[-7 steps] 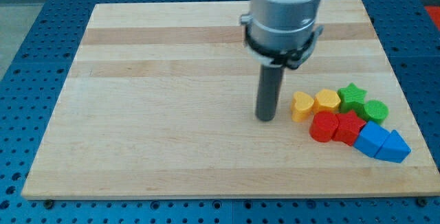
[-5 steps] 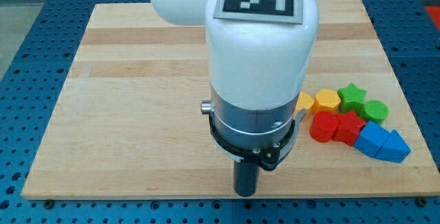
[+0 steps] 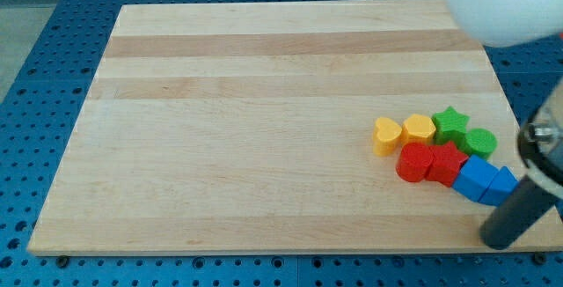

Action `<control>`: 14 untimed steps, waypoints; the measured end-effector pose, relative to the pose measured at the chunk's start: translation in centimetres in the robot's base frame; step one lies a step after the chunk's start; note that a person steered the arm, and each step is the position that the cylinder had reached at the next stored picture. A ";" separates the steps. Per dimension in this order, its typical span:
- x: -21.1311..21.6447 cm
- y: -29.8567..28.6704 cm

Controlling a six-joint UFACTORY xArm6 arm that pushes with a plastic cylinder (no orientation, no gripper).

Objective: Move the blue triangle to the bottom right of the red star

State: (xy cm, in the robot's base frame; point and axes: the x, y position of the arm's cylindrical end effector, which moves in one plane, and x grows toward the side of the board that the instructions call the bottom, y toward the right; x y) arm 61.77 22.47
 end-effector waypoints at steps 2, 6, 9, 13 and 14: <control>-0.1 2.9; -5.8 4.8; -6.3 3.4; -6.3 2.5; -6.3 2.8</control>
State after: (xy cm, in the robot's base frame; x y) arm 55.49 25.23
